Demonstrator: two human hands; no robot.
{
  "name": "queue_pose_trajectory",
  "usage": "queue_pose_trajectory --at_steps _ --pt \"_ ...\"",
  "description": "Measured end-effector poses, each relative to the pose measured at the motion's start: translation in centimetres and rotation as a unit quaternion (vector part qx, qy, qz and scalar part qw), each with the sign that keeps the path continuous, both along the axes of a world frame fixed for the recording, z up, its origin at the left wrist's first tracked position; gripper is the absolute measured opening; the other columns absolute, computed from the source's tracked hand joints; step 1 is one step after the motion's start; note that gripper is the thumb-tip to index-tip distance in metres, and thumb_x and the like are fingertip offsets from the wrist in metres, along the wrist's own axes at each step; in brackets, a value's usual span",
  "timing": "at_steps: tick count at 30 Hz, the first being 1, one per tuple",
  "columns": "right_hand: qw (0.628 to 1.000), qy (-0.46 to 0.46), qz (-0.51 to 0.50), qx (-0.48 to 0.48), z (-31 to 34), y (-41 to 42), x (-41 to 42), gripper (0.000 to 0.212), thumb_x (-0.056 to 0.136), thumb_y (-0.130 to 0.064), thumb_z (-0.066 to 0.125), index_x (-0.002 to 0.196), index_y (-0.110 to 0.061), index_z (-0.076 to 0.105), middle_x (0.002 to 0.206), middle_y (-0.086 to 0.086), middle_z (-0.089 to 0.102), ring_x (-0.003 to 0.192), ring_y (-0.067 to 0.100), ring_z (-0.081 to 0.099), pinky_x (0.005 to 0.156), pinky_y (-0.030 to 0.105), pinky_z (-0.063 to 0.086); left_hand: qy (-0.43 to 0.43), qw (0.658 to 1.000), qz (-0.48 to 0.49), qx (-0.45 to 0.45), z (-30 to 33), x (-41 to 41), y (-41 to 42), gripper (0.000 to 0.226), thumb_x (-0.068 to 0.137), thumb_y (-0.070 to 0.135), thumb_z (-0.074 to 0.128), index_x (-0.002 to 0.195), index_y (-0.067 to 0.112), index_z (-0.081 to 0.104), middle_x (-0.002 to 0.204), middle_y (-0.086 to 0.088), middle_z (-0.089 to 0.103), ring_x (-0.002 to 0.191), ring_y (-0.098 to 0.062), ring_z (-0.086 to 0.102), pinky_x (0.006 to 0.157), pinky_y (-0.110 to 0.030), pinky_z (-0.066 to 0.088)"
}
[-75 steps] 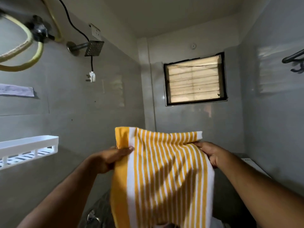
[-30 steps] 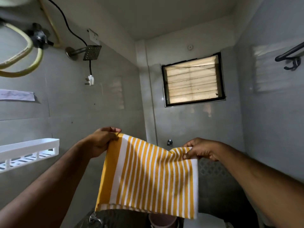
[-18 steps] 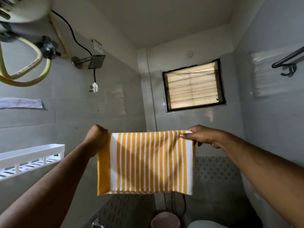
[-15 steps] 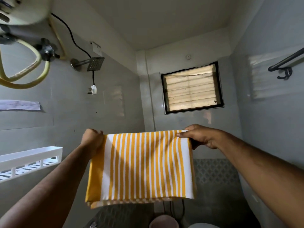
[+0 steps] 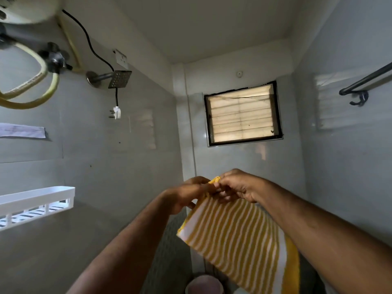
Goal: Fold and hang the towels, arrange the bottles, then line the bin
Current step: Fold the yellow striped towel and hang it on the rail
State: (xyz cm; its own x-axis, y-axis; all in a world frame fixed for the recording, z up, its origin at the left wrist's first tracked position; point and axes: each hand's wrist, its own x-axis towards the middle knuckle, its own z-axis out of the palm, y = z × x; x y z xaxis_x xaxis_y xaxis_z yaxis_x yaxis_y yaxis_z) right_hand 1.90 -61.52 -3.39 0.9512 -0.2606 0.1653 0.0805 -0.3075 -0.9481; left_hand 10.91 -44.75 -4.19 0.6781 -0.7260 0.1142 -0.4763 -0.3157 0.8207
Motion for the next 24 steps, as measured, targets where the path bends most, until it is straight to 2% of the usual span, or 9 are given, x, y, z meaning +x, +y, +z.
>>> queue_pose_trajectory --at_steps 3,5,9,12,14,16,18,21,24 --pt "0.998 -0.029 -0.050 0.015 0.1 -1.2 -0.2 0.013 0.093 0.001 0.065 0.105 0.001 0.071 0.092 0.015 0.080 0.084 0.027 0.078 0.083 0.045 0.064 -0.155 0.984 0.066 0.065 -1.4 0.9 -2.1 0.054 0.080 0.040 0.086 0.123 0.016 0.065 0.119 -0.009 0.069 0.098 -0.017 0.064 0.078 -0.028 0.050" --pt "0.994 -0.059 -0.082 0.027 0.5 -1.9 -0.9 0.009 0.097 -0.004 0.063 0.103 0.000 0.070 0.096 0.014 0.080 0.088 0.026 0.079 0.078 0.042 0.065 -0.246 0.954 0.105 0.134 -2.2 1.7 -2.9 0.043 0.085 0.036 0.081 0.119 0.011 0.070 0.117 -0.009 0.071 0.102 -0.025 0.067 0.084 -0.031 0.053" --pt "0.987 -0.089 -0.135 -0.012 1.3 -4.1 -2.2 0.014 0.100 -0.013 0.059 0.105 -0.005 0.069 0.089 0.005 0.081 0.081 0.021 0.079 0.068 0.033 0.060 -0.256 0.936 0.197 0.142 -3.1 3.3 -2.4 0.033 0.087 0.048 0.066 0.106 0.022 0.074 0.107 -0.005 0.074 0.097 -0.025 0.071 0.085 -0.037 0.059" --pt "0.977 -0.097 -0.183 -0.056 1.1 -5.6 -2.7 0.011 0.099 -0.021 0.065 0.102 -0.011 0.067 0.077 0.005 0.079 0.068 0.023 0.075 0.070 0.039 0.061 -0.239 0.936 0.251 0.061 -2.2 4.1 -1.6 0.033 0.081 0.051 0.068 0.081 0.018 0.069 0.096 -0.010 0.074 0.093 -0.030 0.071 0.075 -0.034 0.054" --pt "0.961 -0.118 -0.234 -0.090 0.7 -6.5 -2.5 0.014 0.094 -0.030 0.073 0.094 -0.016 0.069 0.076 0.002 0.074 0.067 0.019 0.068 0.062 0.035 0.056 -0.204 0.939 0.273 -0.038 -1.5 4.6 -1.4 0.035 0.087 0.040 0.074 0.070 0.013 0.061 0.079 -0.007 0.068 0.081 -0.027 0.065 0.062 -0.030 0.043" --pt "0.954 -0.139 -0.242 -0.110 0.5 -7.0 -2.1 0.018 0.089 -0.036 0.078 0.092 -0.020 0.069 0.087 0.000 0.072 0.081 0.018 0.068 0.064 0.029 0.052 -0.140 0.939 0.274 -0.153 -1.0 4.8 -1.5 0.026 0.092 0.028 0.074 0.077 0.008 0.065 0.075 -0.004 0.064 0.077 -0.023 0.060 0.058 -0.030 0.042" --pt "0.960 -0.149 -0.216 -0.098 1.3 -7.1 -1.9 0.021 0.088 -0.035 0.079 0.095 -0.017 0.069 0.096 0.001 0.072 0.094 0.019 0.069 0.072 0.029 0.052 -0.112 0.925 0.265 -0.246 -0.3 4.4 -1.9 0.015 0.097 0.022 0.067 0.098 0.007 0.069 0.092 -0.008 0.071 0.085 -0.025 0.065 0.068 -0.033 0.050" --pt "0.977 -0.155 -0.142 -0.017 3.0 -6.4 -2.9 0.024 0.088 -0.026 0.080 0.104 -0.015 0.066 0.104 0.003 0.073 0.105 0.021 0.067 0.082 0.033 0.053 -0.165 0.894 0.256 -0.330 1.1 3.2 -2.0 0.011 0.104 0.020 0.055 0.106 0.011 0.061 0.099 -0.006 0.067 0.092 -0.025 0.061 0.073 -0.029 0.040" --pt "0.994 -0.086 -0.062 0.004 2.4 -5.8 -3.6 0.057 0.069 -0.033 0.092 0.119 -0.018 0.069 0.113 0.003 0.077 0.114 0.026 0.069 0.099 0.045 0.054 -0.209 0.876 0.240 -0.362 2.7 2.3 -1.5 0.013 0.107 0.024 0.049 0.106 0.012 0.054 0.096 -0.006 0.064 0.089 -0.026 0.058 0.072 -0.029 0.036"
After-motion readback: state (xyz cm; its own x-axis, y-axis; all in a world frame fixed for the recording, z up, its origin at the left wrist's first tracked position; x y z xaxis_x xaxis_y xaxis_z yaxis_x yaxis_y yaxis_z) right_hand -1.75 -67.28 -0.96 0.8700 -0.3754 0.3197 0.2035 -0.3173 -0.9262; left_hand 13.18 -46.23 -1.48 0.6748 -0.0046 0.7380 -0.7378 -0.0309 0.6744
